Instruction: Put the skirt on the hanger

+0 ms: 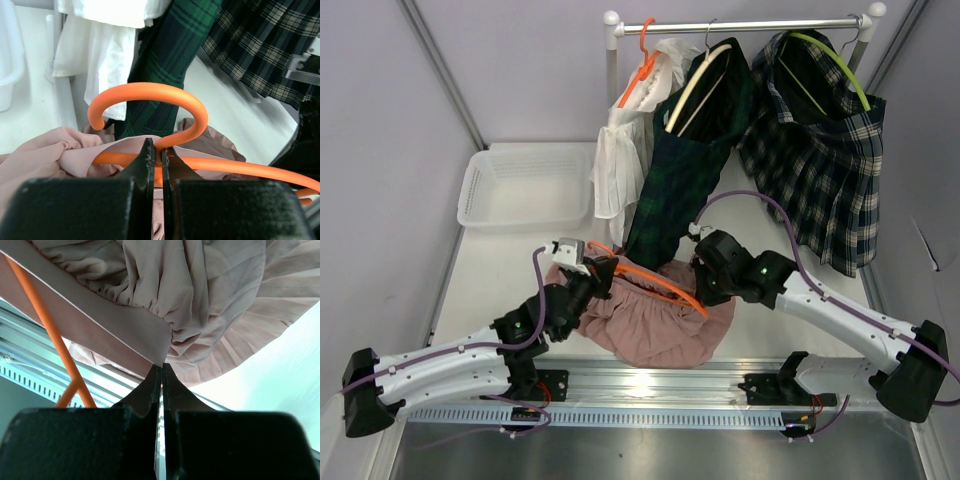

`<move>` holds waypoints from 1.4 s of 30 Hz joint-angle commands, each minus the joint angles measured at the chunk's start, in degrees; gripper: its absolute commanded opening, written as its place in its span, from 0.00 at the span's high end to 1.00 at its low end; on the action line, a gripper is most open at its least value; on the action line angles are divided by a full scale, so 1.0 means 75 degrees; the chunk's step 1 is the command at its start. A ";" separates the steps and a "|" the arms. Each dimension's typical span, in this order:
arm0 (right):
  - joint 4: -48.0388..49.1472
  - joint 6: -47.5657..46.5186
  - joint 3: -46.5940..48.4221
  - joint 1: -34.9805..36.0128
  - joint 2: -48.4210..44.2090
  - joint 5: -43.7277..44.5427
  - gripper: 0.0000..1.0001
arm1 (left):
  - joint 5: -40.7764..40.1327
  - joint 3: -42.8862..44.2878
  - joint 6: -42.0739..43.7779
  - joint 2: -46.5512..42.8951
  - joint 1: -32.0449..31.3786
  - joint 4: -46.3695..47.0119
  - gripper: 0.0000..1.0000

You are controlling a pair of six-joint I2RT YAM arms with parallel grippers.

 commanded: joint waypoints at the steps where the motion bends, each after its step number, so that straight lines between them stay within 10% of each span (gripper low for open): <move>1: -0.0526 0.0046 0.0206 -0.0066 -0.0285 0.0049 1.00 | -0.0943 -0.0057 0.0384 -0.0078 0.0112 0.0493 1.00; 42: -0.1663 0.0444 0.2314 0.0121 0.0195 0.0974 1.00 | -0.1306 0.0433 0.1450 0.0354 -0.0075 -0.0034 1.00</move>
